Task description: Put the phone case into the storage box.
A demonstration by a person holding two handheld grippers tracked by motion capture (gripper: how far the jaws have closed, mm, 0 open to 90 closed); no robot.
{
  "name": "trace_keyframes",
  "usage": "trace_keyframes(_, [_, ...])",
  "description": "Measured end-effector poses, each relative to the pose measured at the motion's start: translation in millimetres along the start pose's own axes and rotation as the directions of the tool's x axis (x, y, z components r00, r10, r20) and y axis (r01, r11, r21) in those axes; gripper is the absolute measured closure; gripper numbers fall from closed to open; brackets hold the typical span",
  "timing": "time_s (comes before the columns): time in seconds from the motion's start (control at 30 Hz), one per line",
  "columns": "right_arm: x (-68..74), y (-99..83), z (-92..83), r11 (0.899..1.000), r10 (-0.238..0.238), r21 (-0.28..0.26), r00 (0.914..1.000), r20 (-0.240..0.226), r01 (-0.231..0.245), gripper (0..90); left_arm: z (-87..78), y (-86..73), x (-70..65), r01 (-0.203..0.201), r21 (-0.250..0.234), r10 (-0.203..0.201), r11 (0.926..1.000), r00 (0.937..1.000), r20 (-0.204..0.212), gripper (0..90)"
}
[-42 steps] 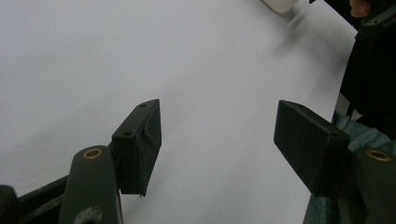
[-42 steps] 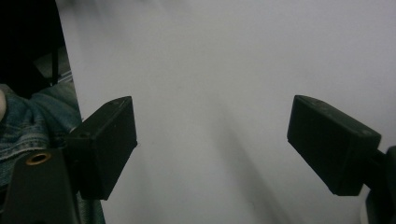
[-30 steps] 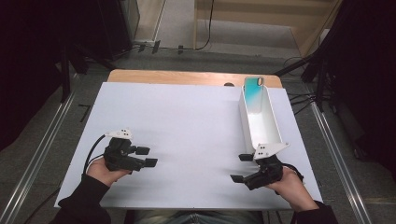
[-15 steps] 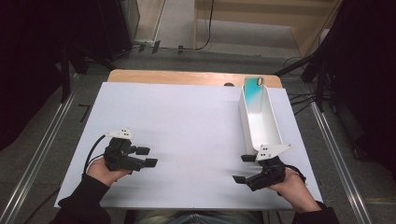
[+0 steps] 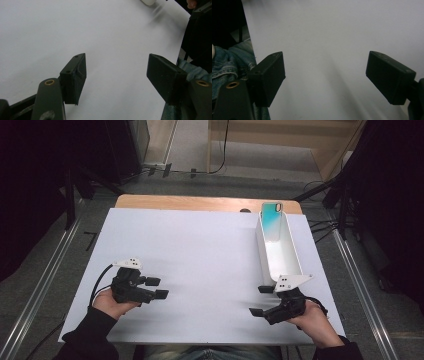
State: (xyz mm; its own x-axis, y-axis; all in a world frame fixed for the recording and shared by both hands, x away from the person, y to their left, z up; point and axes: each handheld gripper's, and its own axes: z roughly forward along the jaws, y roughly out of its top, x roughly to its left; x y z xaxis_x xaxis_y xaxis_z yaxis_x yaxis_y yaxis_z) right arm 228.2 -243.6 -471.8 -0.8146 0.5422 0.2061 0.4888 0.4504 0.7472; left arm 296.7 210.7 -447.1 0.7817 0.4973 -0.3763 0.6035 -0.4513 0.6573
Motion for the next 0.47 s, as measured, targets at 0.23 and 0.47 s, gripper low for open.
trace_keyframes(0.23, [0.1, -0.3, 0.5, 1.0, -0.004, 0.002, 1.0, 0.001, 0.004, 14.4, -0.4, 0.0, 0.1, 0.0, 0.001, 0.0, 1.0, 1.0, 0.0, 32.1])
trace_keyframes(0.47, [0.2, -0.6, 0.6, 1.0, -0.002, 0.004, 1.0, 0.002, 0.002, 14.4, -0.8, 0.3, 0.2, 0.0, 0.002, 0.0, 1.0, 1.0, -0.003, 32.1])
